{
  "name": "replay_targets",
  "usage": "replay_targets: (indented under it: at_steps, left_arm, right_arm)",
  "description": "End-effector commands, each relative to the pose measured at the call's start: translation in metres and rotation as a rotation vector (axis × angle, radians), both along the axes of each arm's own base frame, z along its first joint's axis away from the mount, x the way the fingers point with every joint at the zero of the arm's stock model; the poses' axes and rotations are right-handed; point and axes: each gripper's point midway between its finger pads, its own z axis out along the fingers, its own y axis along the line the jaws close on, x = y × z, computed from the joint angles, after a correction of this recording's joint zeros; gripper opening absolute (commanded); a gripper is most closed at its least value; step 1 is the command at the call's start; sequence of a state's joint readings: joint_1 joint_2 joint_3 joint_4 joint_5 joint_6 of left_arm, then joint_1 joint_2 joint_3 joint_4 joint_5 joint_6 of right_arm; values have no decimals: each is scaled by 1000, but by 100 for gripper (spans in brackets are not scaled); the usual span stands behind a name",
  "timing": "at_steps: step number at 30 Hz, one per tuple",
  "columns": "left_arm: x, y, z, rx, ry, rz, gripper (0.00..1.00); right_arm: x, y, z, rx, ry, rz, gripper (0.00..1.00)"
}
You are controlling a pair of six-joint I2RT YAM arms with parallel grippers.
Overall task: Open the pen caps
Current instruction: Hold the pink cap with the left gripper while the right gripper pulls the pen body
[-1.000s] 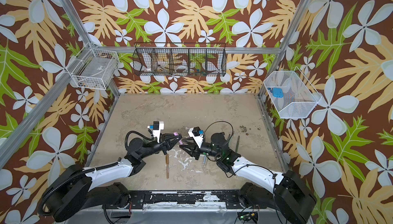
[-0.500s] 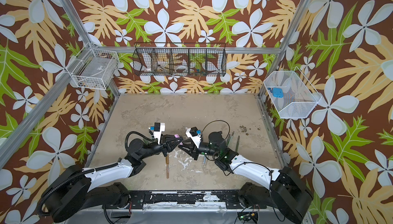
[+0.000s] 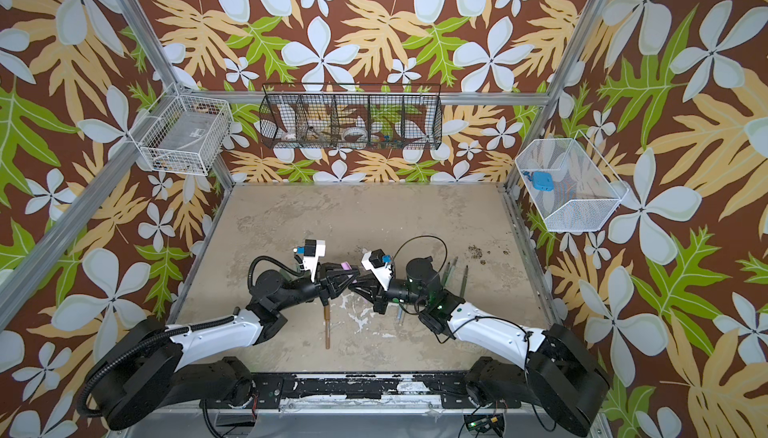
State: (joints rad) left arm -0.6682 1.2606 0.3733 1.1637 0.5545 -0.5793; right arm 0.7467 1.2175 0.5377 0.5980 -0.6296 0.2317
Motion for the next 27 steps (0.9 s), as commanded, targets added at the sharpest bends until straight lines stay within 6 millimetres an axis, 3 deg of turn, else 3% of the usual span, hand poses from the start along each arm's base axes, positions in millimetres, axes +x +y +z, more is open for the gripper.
replay_targets:
  at_steps: [1, 4, 11, 17, 19, 23, 27]
  left_arm:
    - [-5, 1, 11, -30, -33, -12, 13]
    - [-3, 6, 13, -43, -30, 15, 0]
    - [23, 16, 3, -11, 56, 171, 0]
    - [28, 23, 3, -14, 65, 221, 0]
    - [27, 24, 4, -16, 61, 222, 0]
    - [26, 26, 6, -27, 55, 222, 0]
    - [23, 28, 9, -49, 49, 196, 0]
  right_arm:
    - [0, 2, 3, 8, -3, 7, 0]
    - [3, 0, 1, -1, -10, -16, 0]
    - [26, -6, -10, -186, -188, -344, 0]
    - [27, -16, -1, -239, -280, -529, 0]
    - [19, -10, -2, -228, -279, -471, 0]
    - [-7, 15, -6, -156, -178, -184, 0]
    - [-15, 20, -13, -111, -63, -9, 0]
